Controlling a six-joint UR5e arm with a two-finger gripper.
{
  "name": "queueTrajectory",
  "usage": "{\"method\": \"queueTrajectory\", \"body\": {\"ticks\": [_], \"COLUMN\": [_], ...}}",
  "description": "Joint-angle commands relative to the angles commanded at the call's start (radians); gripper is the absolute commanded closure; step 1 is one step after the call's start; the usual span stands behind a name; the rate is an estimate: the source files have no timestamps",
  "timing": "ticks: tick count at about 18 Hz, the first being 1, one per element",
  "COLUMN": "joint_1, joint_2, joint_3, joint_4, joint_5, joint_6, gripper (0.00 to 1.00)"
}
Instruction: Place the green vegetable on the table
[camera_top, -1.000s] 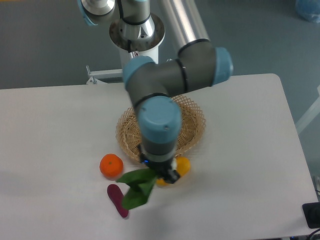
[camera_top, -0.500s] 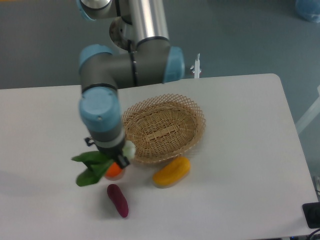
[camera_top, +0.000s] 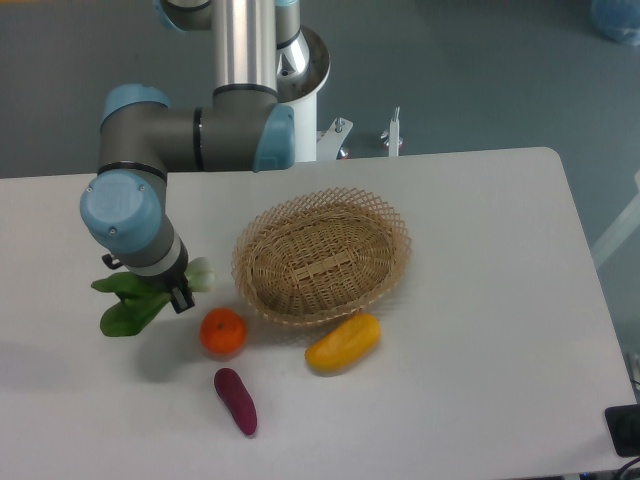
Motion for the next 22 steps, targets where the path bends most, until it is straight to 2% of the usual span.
{"method": "queueTrajectory", "body": {"ticks": [1, 3, 5, 11, 14, 17, 22], "joint_1": [-0.002, -0.006, -0.008, 0.008, 0.098, 0.187, 0.322], "joint_2": [0.0, -0.003, -0.008, -0.002, 0.005, 0.003, -0.015], "joint_3": [-0.008, -0.018, -0.022, -0.006, -0.002, 0.032, 0.121], "joint_4": [0.023, 0.064, 0.085, 0.095, 0.103, 0.103, 0.103], "joint_5": [0.0, 0.002, 0.0, 0.002, 0.002, 0.018, 0.02], "joint_6": [-0.003, -0.005, -0.005, -0.005, 0.0, 0.009, 0.034], "gripper": [0.3, 0.09, 0.01, 0.0, 0.0, 0.0, 0.0]}}
